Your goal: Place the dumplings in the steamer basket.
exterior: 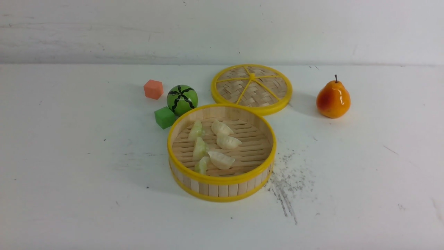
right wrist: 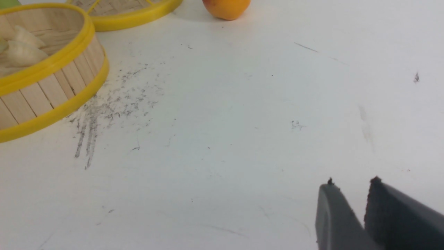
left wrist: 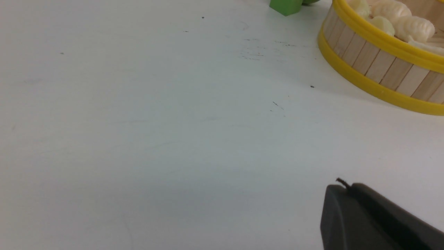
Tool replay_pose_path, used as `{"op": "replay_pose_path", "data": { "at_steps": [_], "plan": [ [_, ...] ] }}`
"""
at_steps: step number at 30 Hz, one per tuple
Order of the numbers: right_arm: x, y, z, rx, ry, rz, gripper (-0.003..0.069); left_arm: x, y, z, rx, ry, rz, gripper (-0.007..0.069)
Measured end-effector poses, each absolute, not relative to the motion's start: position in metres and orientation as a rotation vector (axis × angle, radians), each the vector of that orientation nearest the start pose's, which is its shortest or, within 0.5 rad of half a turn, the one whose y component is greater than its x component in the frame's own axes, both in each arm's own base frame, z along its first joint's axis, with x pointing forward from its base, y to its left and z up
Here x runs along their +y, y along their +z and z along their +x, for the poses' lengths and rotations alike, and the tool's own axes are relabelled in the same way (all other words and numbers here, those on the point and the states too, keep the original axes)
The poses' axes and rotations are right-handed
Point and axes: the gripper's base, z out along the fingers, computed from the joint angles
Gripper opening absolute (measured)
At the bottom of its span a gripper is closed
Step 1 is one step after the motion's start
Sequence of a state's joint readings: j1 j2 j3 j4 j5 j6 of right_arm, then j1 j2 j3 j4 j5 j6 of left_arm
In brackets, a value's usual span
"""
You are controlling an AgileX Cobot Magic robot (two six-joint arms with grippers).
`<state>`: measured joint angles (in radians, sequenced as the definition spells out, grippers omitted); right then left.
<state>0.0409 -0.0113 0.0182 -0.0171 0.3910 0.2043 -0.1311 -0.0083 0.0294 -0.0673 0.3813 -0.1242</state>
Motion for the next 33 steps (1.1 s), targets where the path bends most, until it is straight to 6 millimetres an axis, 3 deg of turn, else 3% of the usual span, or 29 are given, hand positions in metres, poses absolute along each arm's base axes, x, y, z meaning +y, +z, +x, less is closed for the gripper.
{"op": "replay_pose_path", "data": {
  "at_steps": [33],
  "plan": [
    [0.0015,0.1726,0.0520,1.879,0.151,0.143,0.0192,-0.0092,0.1696,0.0518,1.892,-0.242,-0.036,-0.0004]
  ]
}}
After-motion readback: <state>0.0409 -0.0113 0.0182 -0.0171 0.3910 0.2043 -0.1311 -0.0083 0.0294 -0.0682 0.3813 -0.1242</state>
